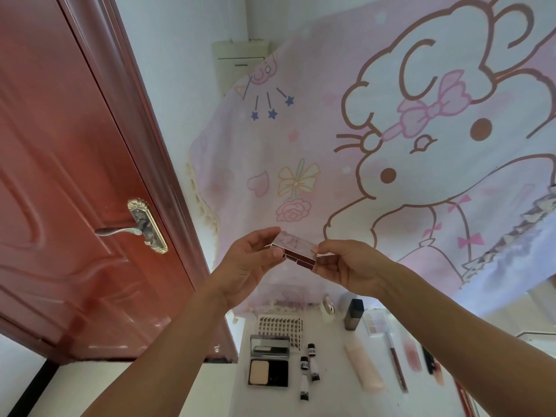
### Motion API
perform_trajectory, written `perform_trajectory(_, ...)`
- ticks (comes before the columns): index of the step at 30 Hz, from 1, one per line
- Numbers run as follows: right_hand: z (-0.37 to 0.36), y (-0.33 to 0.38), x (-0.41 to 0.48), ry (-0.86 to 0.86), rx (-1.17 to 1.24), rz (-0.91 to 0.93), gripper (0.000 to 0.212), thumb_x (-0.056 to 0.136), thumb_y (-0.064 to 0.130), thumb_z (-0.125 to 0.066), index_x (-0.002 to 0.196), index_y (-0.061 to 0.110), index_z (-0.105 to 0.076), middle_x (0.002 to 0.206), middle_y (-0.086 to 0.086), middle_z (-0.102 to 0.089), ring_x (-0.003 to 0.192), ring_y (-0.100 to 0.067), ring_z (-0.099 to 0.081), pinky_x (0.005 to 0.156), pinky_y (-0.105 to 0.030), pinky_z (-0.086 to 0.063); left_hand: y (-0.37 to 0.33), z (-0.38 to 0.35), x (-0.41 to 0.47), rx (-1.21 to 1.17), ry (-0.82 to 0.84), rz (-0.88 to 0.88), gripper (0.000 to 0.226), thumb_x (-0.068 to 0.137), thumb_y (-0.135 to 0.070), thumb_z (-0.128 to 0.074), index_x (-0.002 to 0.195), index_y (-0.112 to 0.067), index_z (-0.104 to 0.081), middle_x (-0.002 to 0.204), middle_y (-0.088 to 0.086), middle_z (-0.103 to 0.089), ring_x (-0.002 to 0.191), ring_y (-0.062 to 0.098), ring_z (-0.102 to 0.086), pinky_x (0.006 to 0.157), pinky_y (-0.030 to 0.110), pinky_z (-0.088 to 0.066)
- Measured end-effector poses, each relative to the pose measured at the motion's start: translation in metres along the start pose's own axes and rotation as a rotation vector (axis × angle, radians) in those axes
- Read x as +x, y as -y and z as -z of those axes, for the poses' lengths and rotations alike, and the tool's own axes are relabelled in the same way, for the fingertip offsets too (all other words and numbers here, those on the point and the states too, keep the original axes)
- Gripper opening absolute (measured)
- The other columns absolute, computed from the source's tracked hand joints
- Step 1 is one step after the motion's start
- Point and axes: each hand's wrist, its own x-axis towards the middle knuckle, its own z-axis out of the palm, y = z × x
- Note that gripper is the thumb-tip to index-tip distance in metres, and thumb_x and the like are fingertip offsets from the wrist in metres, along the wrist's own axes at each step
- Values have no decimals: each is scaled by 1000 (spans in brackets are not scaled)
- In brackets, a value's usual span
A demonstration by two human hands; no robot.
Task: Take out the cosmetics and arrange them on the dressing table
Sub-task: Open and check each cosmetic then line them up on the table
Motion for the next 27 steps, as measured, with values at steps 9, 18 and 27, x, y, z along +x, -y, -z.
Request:
perform_trajectory(9, 2, 0, -12, 3, -639, 321, 43, 72, 41, -78, 107, 18, -71, 101, -1, -74, 96, -18, -69, 81, -34, -60, 1, 7, -2, -33, -98, -1, 47, 65, 3, -74, 111, 3, -64, 99, 19, -65, 91, 24, -67, 88, 28, -56)
perform_trajectory(18, 1, -1, -14, 16, -770, 465, 17, 75, 21, -83, 92, 18, -81, 83, -4, -76, 92, -35, -66, 87, -48, -54, 6, 2, -8, 1, -94, 22, 48, 67, 4, -70, 114, 6, -61, 105, 24, -63, 96, 28, -64, 98, 36, -51)
perform_trajectory(27, 5, 0, -13, 40, -710, 450, 16, 78, 21, -80, 93, 14, -81, 89, -4, -77, 95, -29, -68, 89, -41, -57, 6, 1, -15, 9, -75, 15, 46, 66, 7, -68, 112, 5, -63, 104, 21, -65, 98, 26, -64, 95, 32, -53)
